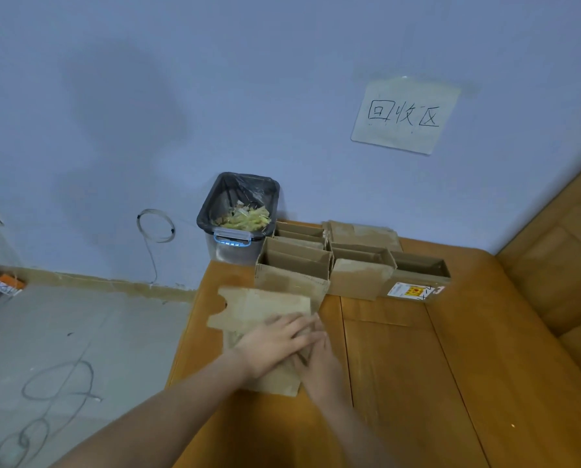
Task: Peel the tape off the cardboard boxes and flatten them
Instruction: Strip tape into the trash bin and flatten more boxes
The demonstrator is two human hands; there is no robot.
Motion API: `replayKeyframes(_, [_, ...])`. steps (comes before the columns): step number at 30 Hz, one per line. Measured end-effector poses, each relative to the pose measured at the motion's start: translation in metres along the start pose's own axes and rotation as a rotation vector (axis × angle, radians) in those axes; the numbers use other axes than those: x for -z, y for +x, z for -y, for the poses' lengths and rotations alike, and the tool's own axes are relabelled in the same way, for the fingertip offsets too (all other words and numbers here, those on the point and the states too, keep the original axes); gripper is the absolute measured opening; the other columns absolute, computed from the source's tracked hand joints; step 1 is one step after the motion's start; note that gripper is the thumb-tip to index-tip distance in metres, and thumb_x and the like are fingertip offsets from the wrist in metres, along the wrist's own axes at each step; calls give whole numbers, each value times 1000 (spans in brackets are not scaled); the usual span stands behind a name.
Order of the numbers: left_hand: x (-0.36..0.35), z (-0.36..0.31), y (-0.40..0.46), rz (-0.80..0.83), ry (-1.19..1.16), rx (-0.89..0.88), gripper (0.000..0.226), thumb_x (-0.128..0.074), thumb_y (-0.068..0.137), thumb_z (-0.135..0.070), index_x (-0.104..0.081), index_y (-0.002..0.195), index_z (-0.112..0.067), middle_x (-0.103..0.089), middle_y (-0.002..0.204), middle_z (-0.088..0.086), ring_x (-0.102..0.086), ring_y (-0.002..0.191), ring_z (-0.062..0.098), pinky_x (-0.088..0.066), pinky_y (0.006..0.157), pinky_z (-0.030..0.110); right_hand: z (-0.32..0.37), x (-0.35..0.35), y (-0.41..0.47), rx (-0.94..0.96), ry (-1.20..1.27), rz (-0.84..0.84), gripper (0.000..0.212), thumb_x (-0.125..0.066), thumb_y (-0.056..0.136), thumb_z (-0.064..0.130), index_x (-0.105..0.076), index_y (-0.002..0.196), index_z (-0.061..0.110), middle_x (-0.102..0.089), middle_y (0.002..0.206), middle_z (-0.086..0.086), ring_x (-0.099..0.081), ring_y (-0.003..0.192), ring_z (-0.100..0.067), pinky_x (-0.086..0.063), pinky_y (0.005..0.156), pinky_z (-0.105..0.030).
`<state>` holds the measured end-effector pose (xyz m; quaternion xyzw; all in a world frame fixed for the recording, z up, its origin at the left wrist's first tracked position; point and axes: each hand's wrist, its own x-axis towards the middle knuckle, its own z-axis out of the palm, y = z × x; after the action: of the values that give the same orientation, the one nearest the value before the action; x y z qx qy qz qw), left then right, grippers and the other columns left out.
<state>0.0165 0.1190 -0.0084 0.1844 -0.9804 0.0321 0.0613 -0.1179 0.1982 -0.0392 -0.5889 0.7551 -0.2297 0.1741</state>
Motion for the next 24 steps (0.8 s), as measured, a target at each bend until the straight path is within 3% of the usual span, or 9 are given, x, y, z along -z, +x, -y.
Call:
replayKeyframes(2, [-14, -11, -7, 54, -204, 66, 75, -51, 90, -1, -19, 153, -25, -13, 161, 2, -21, 145, 22, -25, 115, 31, -7, -4, -9, -30, -32, 50, 74, -48, 95, 49, -11, 153, 22, -34, 143, 2, -56, 107, -10, -48, 75, -20])
replayKeyframes(4, [-21, -17, -14, 20, -329, 143, 67, -50, 90, -12, -24, 152, -21, -20, 158, 3, -26, 142, 20, -21, 116, 25, -8, -3, -12, -17, -57, 71, 69, -49, 95, 47, -17, 152, 25, -40, 130, 4, -55, 95, -8, -46, 68, -18])
replayKeyframes(7, [-19, -16, -22, -63, -469, 285, 67, -52, 87, -30, -31, 148, -13, -30, 152, 3, -31, 140, 17, -15, 113, 17, -6, 0, -11, 54, -116, 85, 67, -48, 95, 48, -19, 151, 28, -42, 125, 7, -54, 92, -7, -41, 64, -16])
replayKeyframes(11, [-19, -7, -32, -109, -462, 502, 65, -48, 94, -39, -28, 149, -11, -21, 157, 1, -21, 144, 17, -12, 117, 24, 0, -10, -17, 84, -70, 109, 69, -49, 94, 48, -19, 151, 25, -40, 134, 9, -53, 105, -8, -43, 71, -18])
replayKeyframes(14, [-23, -4, -38, -18, -369, 499, 69, -43, 95, -46, -24, 152, -11, -13, 160, 0, -12, 147, 15, -6, 118, 27, 0, -23, -33, 78, 28, 145, 71, -52, 92, 40, -15, 151, 27, -39, 133, 10, -50, 109, -8, -46, 80, -21])
replayKeyframes(16, [-25, -4, -42, 11, -360, 463, 72, -42, 94, -50, -22, 153, -12, -12, 161, -1, -10, 147, 15, -3, 118, 26, -2, -25, -41, 63, 139, 145, 65, -54, 89, 29, -25, 148, 27, -41, 126, 12, -48, 109, -8, -46, 88, -24])
replayKeyframes(19, [-27, -5, -45, 11, -373, 439, 76, -43, 92, -54, -21, 154, -13, -12, 162, 0, -7, 148, 14, 2, 115, 23, -4, -13, -39, 35, 299, 71, 42, -51, 81, 25, -50, 123, 34, -40, 109, 15, -42, 105, -5, -38, 87, -16])
replayKeyframes(21, [-27, -5, -47, 11, -388, 441, 78, -44, 92, -55, -20, 154, -14, -11, 162, -1, -5, 149, 13, 5, 114, 22, -5, -2, -29, 54, 226, 32, 36, -51, 84, 28, -55, 120, 32, -37, 111, 13, -33, 109, -5, -31, 89, -13])
replayKeyframes(24, [-25, -2, -47, 14, -440, 439, 80, -50, 90, -54, -23, 153, -14, -13, 162, 0, -6, 149, 13, 3, 114, 21, 0, 10, -10, 112, 65, 56, 47, -52, 89, 22, -47, 136, 27, -33, 127, 11, -26, 120, -6, -28, 100, -19])
